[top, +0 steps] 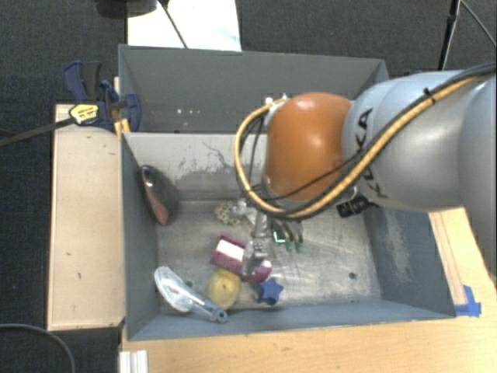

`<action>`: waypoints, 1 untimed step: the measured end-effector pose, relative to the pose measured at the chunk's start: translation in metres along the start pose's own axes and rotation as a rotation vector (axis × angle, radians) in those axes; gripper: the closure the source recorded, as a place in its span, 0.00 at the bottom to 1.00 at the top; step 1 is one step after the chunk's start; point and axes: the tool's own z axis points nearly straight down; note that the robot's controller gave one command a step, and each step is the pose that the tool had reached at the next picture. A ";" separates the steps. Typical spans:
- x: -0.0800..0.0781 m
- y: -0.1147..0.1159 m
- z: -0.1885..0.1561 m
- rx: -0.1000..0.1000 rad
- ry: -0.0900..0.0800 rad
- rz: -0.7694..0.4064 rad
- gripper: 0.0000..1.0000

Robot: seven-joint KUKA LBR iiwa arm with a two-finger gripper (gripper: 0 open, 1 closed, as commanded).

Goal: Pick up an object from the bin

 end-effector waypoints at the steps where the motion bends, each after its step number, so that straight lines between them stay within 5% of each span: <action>1: 0.040 -0.001 0.064 -0.001 -0.007 -0.174 0.00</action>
Offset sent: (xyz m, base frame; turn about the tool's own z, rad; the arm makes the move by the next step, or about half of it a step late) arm -0.0405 -0.0015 -0.0641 -0.1753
